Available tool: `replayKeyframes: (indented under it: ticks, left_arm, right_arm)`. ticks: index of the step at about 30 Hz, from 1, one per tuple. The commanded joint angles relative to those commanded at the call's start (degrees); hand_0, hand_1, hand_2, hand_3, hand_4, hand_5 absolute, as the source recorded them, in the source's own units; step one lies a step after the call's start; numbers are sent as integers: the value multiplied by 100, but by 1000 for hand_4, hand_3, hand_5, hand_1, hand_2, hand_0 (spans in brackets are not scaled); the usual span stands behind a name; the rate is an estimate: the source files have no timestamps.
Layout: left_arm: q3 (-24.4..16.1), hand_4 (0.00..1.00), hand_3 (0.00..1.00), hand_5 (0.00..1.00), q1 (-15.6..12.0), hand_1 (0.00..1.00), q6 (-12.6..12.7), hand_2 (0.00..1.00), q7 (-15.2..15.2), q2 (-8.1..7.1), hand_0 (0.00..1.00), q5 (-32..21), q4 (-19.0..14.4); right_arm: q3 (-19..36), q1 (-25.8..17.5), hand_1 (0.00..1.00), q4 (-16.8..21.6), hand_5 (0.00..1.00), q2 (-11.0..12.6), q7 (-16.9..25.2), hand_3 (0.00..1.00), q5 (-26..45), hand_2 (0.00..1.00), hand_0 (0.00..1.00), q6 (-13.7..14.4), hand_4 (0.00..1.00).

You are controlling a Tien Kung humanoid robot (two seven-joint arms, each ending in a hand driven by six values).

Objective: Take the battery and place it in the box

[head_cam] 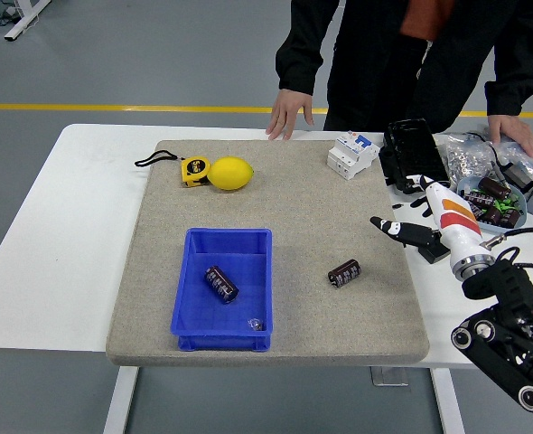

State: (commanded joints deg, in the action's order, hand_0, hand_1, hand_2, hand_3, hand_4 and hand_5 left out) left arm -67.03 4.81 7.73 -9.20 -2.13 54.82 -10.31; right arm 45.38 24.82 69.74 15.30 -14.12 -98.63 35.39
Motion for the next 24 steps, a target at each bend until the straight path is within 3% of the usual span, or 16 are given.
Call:
replayKeyframes:
  ticks: [2, 10, 17, 24]
  left_arm:
    - [-35, 711, 638, 625, -6, 716, 9, 740, 7, 11, 764, 19, 0]
    - [-5, 710, 638, 626, -14, 714, 32, 740, 33, 25, 762, -72, 0]
    - [50, 709, 637, 627, -7, 715, 30, 741, 39, 20, 762, -142, 0]
    - [18, 707, 638, 626, -11, 715, 19, 741, 26, 21, 762, -95, 0]
  right_arm:
    - [-113, -63, 519, -93, 463, -150, -26, 779, -108, 653, 456, 159, 998]
    - [-777, 75, 519, -457, 443, -330, -137, 776, -413, 637, 481, 159, 998]
    - [-832, 75, 525, -806, 452, -430, -197, 778, -745, 642, 487, 159, 998]
    - [-946, 56, 523, -796, 472, -527, -290, 782, -759, 645, 487, 159, 998]
